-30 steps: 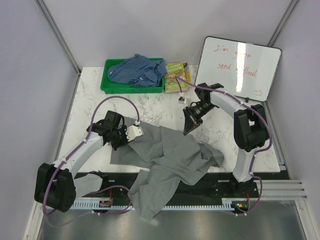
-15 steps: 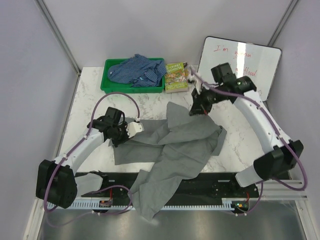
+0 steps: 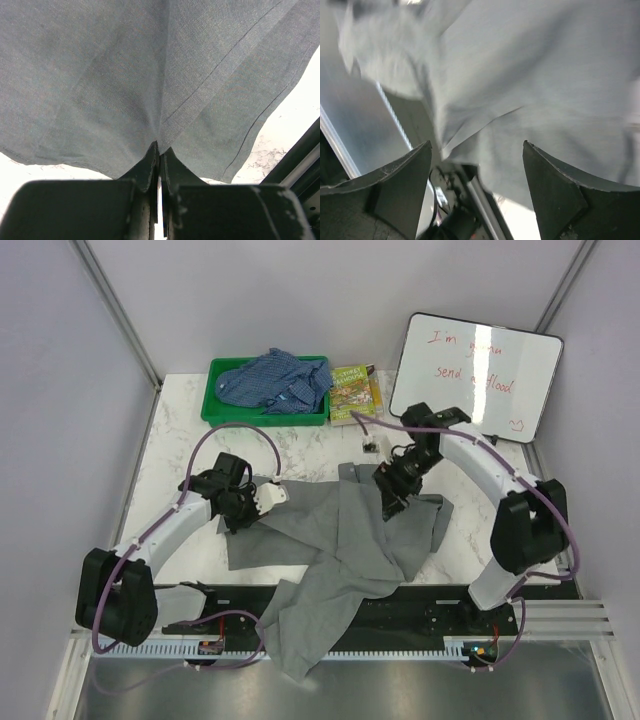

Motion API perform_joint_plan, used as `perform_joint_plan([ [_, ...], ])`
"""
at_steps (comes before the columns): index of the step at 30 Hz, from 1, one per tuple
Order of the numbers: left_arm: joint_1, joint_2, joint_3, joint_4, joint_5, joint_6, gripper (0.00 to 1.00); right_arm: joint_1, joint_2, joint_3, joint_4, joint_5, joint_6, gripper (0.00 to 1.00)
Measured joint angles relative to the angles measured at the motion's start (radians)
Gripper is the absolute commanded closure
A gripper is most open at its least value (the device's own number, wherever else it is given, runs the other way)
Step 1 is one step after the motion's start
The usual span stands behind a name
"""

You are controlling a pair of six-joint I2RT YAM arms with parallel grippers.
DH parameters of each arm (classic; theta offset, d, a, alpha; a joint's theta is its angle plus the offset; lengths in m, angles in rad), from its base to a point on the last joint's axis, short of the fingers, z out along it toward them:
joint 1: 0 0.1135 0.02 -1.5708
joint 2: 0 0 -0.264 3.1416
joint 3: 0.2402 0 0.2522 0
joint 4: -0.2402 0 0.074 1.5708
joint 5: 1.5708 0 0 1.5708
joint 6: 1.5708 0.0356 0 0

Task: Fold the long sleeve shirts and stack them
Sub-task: Flatten the shirt out

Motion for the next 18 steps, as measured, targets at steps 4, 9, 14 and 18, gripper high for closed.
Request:
perform_joint_plan([
  [4, 0.000, 0.001, 0.000, -0.001, 0.000, 0.000, 0.98, -0.110, 0.126, 0.067, 0.103, -0.024, 0.129, 0.20],
  [9, 0.000, 0.001, 0.000, -0.003, 0.000, -0.001, 0.98, -0.159, 0.249, 0.085, 0.187, -0.031, 0.286, 0.20],
  [14, 0.000, 0.010, 0.001, -0.003, 0.000, -0.001, 0.98, -0.171, 0.336, 0.085, 0.220, -0.045, 0.370, 0.19],
  [18, 0.000, 0.020, 0.006, -0.003, 0.002, -0.004, 0.98, -0.173, 0.363, 0.085, 0.232, -0.069, 0.403, 0.27],
])
